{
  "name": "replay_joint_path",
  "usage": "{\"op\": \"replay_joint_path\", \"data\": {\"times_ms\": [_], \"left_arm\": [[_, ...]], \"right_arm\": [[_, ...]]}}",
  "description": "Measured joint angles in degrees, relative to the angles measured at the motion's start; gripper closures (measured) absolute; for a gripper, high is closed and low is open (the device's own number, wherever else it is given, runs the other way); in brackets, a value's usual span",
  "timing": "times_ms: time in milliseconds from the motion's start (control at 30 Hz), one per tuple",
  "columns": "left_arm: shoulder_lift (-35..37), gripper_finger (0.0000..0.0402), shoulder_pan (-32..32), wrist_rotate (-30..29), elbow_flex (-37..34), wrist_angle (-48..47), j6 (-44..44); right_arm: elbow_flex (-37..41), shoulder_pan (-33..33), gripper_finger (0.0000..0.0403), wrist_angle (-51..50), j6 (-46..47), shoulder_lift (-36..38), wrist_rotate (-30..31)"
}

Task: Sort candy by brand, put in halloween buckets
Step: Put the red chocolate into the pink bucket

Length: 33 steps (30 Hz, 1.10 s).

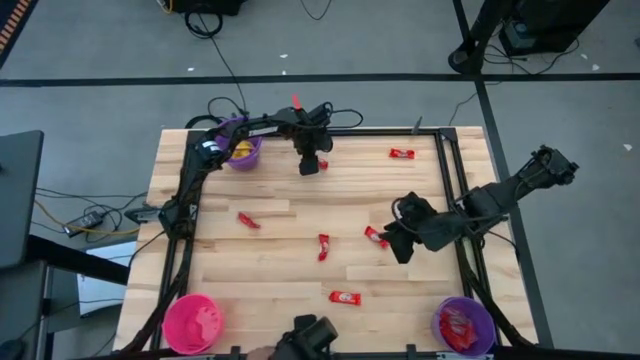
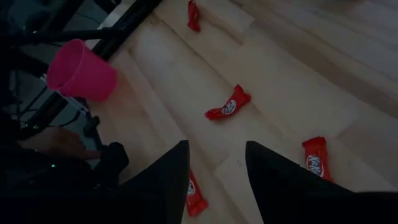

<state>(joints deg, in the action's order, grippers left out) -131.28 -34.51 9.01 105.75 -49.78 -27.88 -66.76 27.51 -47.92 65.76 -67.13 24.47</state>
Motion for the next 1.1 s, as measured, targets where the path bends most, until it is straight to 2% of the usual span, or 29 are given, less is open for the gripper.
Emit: {"op": "replay_joint_path", "data": {"times_ms": [100,167,367,533,833,933,1100], "left_arm": [[-0.2,0.0255,-0.2,-1.0,0.0,0.4,1.0],[-0.2,0.0275,-0.3,-1.5,0.0,0.6,2.1],[-0.2,0.0385,-0.9,-0.9,0.4,0.2,3.1],[-0.5,0.0389,-1.0,-0.4,3.1,-6.3,5.5],[-0.3,0.0396,-0.4,-0.1,18.3,-29.5,7.2],[2.0,0.0397,0.8,0.1,21.7,-34.5,10.3],[8.4,0.0398,3.7,0.3,23.8,-37.2,16.6]], "right_arm": [[0.0,-1.5,0.0235,0.1,0.0,0.0,-0.6],[0.0,-2.3,0.0235,0.3,0.0,0.0,-0.6],[0.0,-4.2,0.0236,1.6,0.0,0.0,-0.6],[0.0,-5.3,0.0236,3.6,-0.8,0.0,-0.6],[0.0,-9.0,0.0236,4.6,-13.3,0.0,-0.5],[0.0,-11.6,0.0236,3.8,-18.6,0.0,-0.6],[0.0,-18.0,0.0236,-1.5,-20.2,0.5,-2.6]]}}
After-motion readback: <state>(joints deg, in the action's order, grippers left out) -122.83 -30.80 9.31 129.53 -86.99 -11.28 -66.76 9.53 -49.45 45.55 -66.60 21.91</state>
